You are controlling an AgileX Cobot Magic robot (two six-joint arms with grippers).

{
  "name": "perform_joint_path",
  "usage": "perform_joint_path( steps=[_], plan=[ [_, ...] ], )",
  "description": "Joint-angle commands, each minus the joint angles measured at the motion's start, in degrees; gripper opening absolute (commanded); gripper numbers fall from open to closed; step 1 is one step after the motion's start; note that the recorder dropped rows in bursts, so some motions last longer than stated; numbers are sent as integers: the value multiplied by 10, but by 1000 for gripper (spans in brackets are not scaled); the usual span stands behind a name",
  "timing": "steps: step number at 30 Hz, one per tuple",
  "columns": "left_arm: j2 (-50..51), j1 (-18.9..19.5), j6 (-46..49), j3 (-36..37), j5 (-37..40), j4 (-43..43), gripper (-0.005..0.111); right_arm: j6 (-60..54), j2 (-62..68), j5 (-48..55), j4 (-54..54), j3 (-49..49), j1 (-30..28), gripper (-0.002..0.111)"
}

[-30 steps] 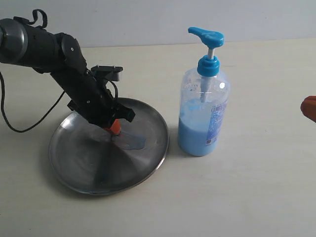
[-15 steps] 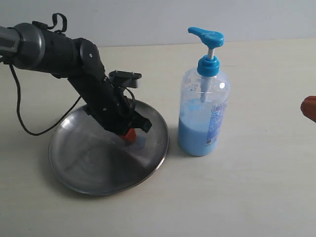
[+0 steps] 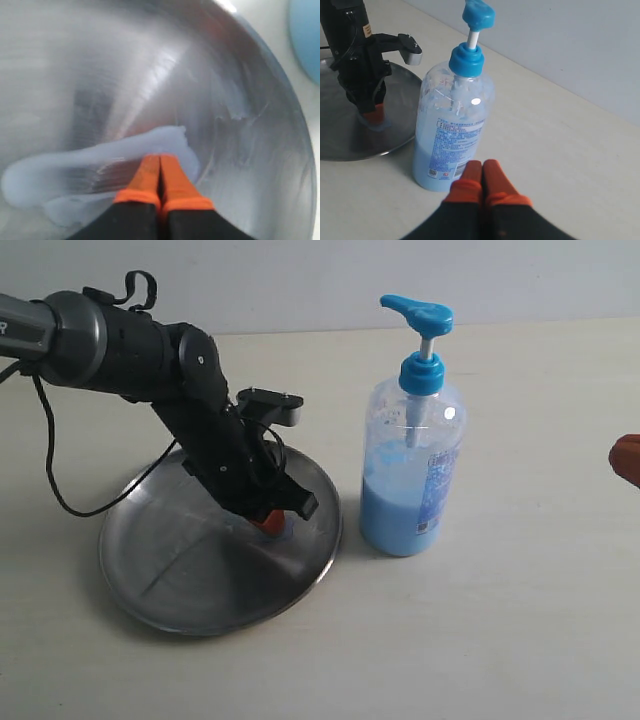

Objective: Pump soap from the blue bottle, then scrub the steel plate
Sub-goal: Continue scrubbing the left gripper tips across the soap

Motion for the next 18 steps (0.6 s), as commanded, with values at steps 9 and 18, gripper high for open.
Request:
perform_joint_path(
  steps=[9,18],
  plan=[
    [9,69,-17,5,1,40,0,-3,-2,-8,-3,1,-2,0],
    [9,64,-21,5,26,26,0,-3,-2,-9,-4,1,-2,0]
  ],
)
